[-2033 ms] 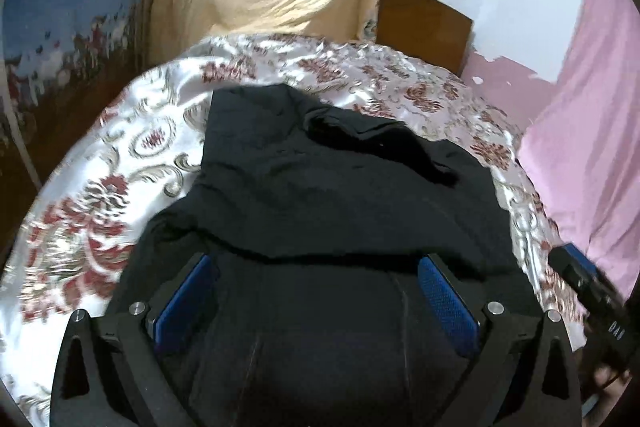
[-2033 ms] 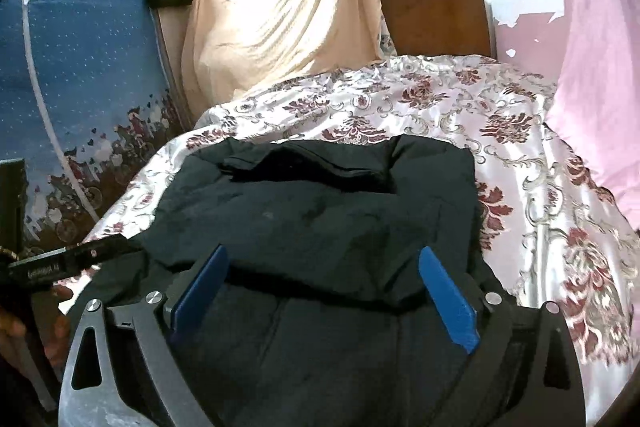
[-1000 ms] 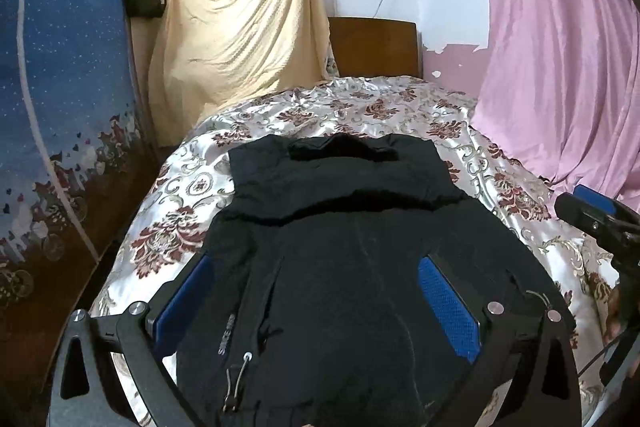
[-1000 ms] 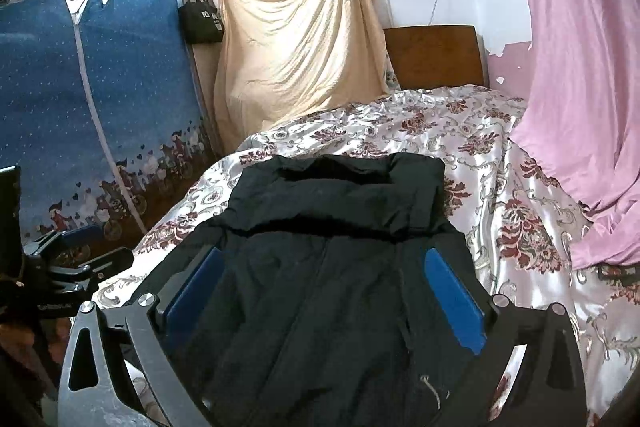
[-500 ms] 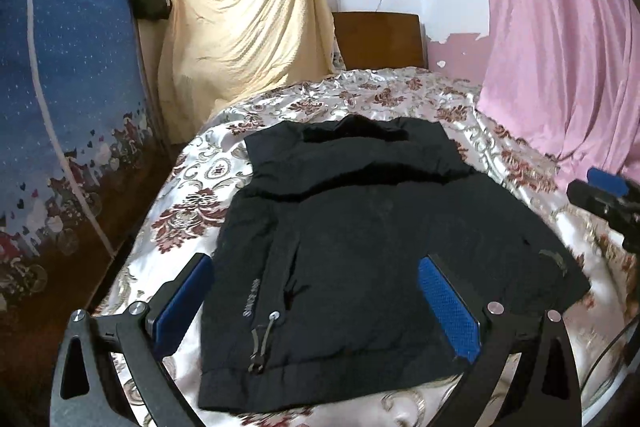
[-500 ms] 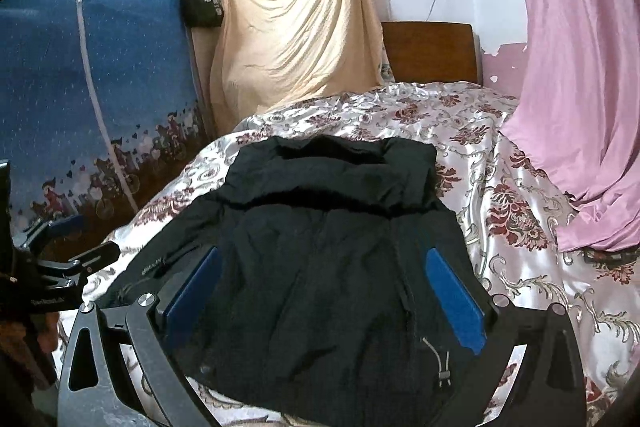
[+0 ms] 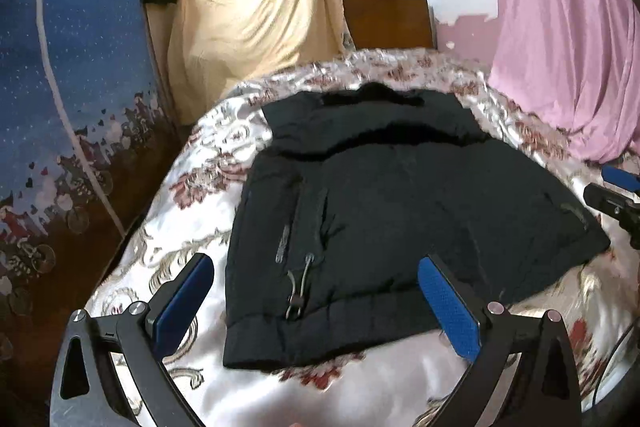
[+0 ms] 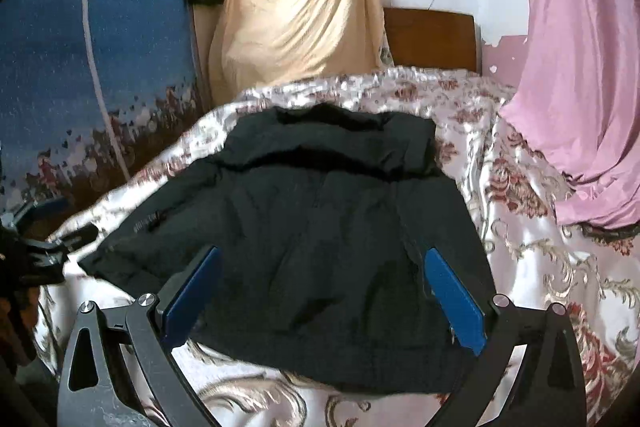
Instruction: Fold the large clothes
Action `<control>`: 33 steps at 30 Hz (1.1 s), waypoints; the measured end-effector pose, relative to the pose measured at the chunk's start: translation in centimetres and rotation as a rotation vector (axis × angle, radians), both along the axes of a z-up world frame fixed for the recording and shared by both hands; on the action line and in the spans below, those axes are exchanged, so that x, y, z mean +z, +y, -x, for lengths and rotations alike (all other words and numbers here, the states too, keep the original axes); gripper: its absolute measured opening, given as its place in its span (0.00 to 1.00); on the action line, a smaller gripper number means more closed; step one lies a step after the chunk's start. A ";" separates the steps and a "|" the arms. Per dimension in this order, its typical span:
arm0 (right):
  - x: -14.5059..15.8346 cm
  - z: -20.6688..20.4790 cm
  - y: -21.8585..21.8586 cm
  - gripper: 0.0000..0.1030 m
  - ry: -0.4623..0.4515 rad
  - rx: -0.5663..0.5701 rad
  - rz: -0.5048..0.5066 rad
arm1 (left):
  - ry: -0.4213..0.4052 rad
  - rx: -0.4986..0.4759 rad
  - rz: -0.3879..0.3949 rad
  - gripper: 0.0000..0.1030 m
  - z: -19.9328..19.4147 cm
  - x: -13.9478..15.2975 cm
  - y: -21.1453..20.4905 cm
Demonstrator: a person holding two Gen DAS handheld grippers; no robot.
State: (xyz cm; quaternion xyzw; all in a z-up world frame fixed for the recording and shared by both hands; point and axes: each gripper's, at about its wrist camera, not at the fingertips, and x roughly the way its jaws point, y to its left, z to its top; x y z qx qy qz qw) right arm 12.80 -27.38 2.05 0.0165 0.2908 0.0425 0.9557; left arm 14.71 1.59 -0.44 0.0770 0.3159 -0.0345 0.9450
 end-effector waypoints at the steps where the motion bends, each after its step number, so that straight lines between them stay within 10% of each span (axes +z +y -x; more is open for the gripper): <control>1: -0.7 -0.2 0.0 0.97 0.032 0.003 0.014 | 0.013 -0.003 -0.011 1.00 0.0 -0.5 0.2; 12: -5.4 -1.0 0.2 0.97 0.203 0.031 0.099 | 0.106 -0.080 0.036 1.00 0.5 -4.3 1.6; 20: -7.4 0.6 0.5 0.97 0.209 0.058 0.060 | 0.150 -0.118 -0.136 1.00 0.8 -6.1 -0.3; 33: -8.7 0.9 -0.7 0.97 0.232 0.059 -0.038 | 0.188 -0.006 -0.188 1.00 -1.9 -6.4 -0.3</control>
